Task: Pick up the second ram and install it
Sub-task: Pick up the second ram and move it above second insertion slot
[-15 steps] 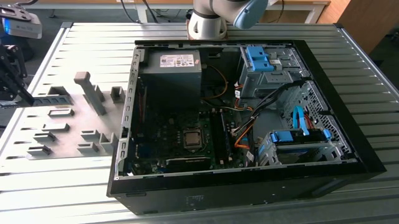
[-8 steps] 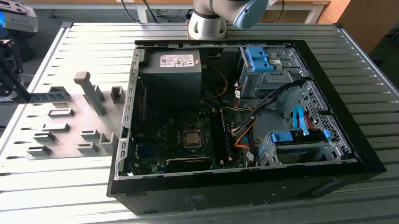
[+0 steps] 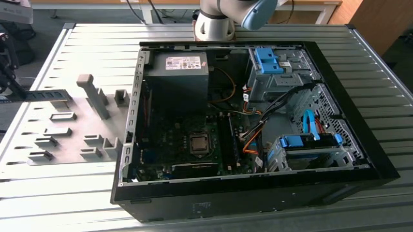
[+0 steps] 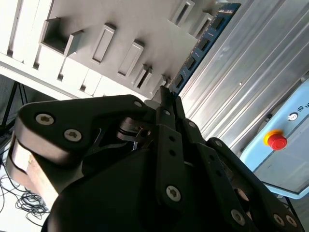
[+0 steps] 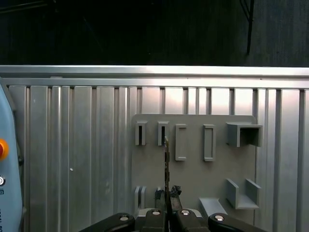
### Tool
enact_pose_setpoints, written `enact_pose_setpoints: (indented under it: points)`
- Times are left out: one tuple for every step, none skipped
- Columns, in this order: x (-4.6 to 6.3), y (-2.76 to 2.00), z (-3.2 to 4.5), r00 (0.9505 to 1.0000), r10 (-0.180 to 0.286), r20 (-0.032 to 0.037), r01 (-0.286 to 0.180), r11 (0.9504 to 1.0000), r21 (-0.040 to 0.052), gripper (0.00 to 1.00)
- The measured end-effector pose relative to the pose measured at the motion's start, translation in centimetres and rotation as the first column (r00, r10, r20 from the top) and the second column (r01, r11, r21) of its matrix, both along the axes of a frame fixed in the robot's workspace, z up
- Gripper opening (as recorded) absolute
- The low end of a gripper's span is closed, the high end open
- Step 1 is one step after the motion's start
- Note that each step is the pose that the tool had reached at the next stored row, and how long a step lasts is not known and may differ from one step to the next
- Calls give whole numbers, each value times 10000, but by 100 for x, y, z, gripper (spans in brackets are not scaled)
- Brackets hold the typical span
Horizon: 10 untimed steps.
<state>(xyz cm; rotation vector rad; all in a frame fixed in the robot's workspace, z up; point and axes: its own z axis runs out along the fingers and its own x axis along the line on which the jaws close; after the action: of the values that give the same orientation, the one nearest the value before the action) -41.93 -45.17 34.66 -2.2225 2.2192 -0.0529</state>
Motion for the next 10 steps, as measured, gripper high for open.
enact_pose_setpoints:
  points:
    - [0, 0, 23, 10000, 0, 1, 0, 10000, 1, 14]
    - [0, 0, 47, 10000, 0, 0, 0, 10000, 0, 14]
    - [0, 0, 70, 10000, 0, 0, 0, 10000, 0, 14]
    - [0, 0, 97, 10000, 0, 0, 0, 10000, 0, 14]
    - [0, 0, 122, 10000, 0, 0, 0, 10000, 0, 14]
    - [0, 1, 146, 10000, 0, 1, 0, 10000, 0, 14]
    - [0, 1, 172, 10000, 0, 0, 0, 10000, 0, 14]
    - [0, 1, 198, 10000, 0, 0, 0, 10000, 0, 14]
    - [0, 1, 224, 10000, 0, 0, 0, 10000, 0, 14]
    - [0, 2, 252, 10000, 0, 0, 0, 10000, 0, 14]
